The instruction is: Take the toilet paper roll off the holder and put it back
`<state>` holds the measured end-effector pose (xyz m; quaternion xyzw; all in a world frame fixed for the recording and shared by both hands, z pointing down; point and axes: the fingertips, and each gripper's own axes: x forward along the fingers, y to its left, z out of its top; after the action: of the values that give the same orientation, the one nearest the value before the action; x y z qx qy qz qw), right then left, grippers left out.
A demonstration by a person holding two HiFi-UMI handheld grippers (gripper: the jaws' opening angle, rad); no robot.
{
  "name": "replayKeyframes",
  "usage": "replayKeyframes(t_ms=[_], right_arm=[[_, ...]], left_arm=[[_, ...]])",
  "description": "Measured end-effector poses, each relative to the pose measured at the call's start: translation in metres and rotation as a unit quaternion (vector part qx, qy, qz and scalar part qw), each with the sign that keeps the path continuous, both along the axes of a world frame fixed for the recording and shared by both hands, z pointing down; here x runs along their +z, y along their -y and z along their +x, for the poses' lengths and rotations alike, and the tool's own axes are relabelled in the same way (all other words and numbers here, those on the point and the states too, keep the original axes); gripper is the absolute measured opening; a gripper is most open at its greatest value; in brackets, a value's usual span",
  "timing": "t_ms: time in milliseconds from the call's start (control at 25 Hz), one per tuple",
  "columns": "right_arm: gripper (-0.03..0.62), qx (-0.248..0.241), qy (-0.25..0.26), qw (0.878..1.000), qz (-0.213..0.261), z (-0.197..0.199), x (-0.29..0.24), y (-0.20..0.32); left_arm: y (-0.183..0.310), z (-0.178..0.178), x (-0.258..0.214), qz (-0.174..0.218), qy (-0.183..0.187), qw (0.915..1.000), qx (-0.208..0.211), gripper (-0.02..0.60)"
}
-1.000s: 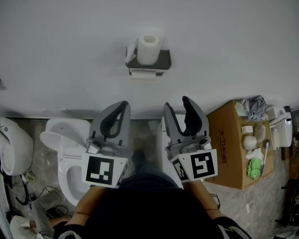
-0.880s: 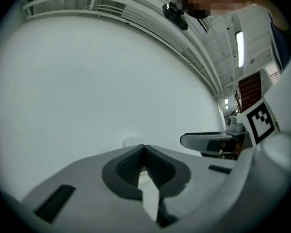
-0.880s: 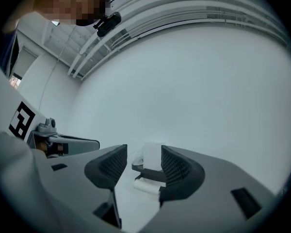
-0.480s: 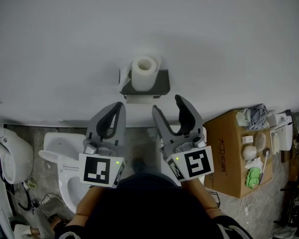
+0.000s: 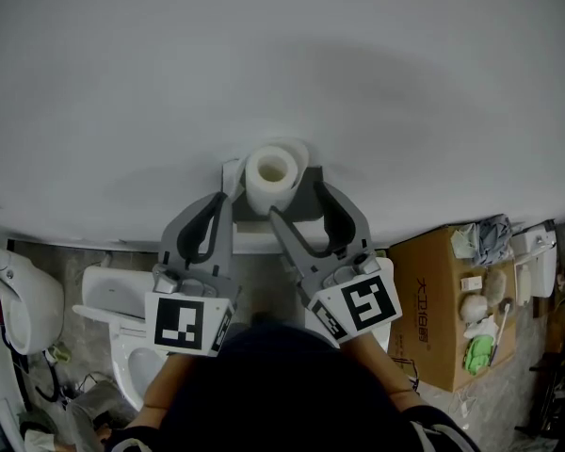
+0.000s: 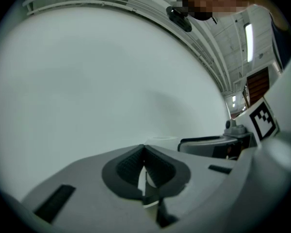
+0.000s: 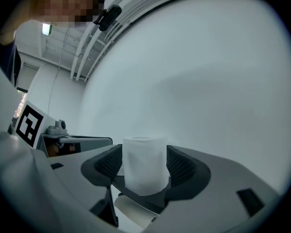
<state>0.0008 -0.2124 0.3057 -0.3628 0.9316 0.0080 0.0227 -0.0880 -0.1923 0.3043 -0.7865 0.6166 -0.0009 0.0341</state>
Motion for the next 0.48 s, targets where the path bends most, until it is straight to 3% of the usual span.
replayKeyframes(t_ms=[480], right_arm=[[0.357, -0.031, -0.049, 0.998, -0.015, -0.024, 0.007, 0.016]], left_arm=[[0.024, -0.016, -0.01, 0.018, -0.01, 0.9998, 0.0, 0.0]])
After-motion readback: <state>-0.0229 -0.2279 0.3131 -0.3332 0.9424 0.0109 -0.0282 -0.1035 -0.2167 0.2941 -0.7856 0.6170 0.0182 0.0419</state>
